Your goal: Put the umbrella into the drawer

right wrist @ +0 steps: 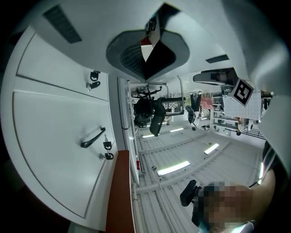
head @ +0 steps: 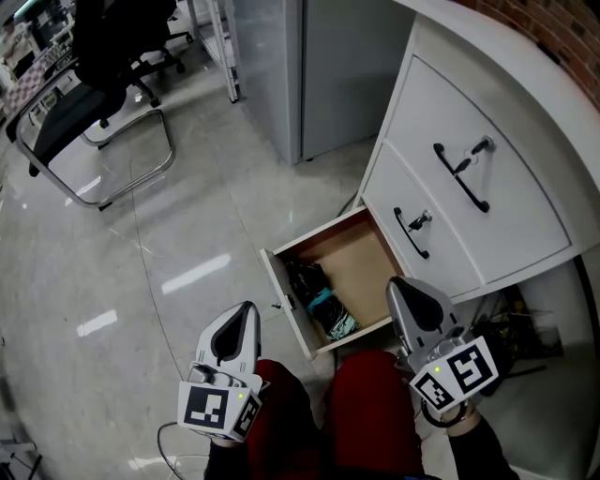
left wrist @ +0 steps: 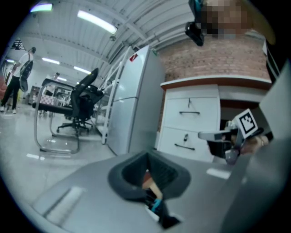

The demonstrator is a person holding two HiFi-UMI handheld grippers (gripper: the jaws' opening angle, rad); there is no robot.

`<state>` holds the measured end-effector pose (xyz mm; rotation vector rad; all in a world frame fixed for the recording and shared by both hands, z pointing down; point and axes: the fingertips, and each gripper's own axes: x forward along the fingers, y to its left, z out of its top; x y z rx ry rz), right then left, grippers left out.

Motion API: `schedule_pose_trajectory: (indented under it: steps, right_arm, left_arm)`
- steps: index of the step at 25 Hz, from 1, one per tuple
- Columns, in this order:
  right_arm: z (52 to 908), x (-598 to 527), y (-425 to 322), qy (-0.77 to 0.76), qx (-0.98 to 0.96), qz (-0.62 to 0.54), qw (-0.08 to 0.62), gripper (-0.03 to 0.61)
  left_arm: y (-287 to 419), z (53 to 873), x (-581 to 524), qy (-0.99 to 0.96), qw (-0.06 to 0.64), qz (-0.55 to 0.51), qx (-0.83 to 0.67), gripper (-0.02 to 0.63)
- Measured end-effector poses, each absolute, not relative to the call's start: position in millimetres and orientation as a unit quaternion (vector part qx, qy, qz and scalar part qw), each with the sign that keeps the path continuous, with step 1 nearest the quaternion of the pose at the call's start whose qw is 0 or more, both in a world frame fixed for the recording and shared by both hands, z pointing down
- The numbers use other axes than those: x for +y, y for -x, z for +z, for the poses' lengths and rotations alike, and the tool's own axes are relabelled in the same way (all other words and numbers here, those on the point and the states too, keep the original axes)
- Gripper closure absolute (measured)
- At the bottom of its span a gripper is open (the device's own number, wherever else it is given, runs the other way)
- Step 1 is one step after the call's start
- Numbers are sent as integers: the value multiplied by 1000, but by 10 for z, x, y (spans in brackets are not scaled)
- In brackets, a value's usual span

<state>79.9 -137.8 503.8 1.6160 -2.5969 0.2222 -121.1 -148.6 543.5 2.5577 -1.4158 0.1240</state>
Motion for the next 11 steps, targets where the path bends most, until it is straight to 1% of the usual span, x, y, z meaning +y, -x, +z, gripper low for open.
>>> schedule_pose_trajectory:
  steps: [6,11]
  right_arm:
    - [4851,-1294,-758,-520,-852,65,22,577]
    - [4759,-1263,-749,-522,-851,62,-1,577]
  left_arm:
    - [1231,5267,-1459,-871,99,41,-480,611]
    - [1031,5320,-1463,-892,84,75,-439,611]
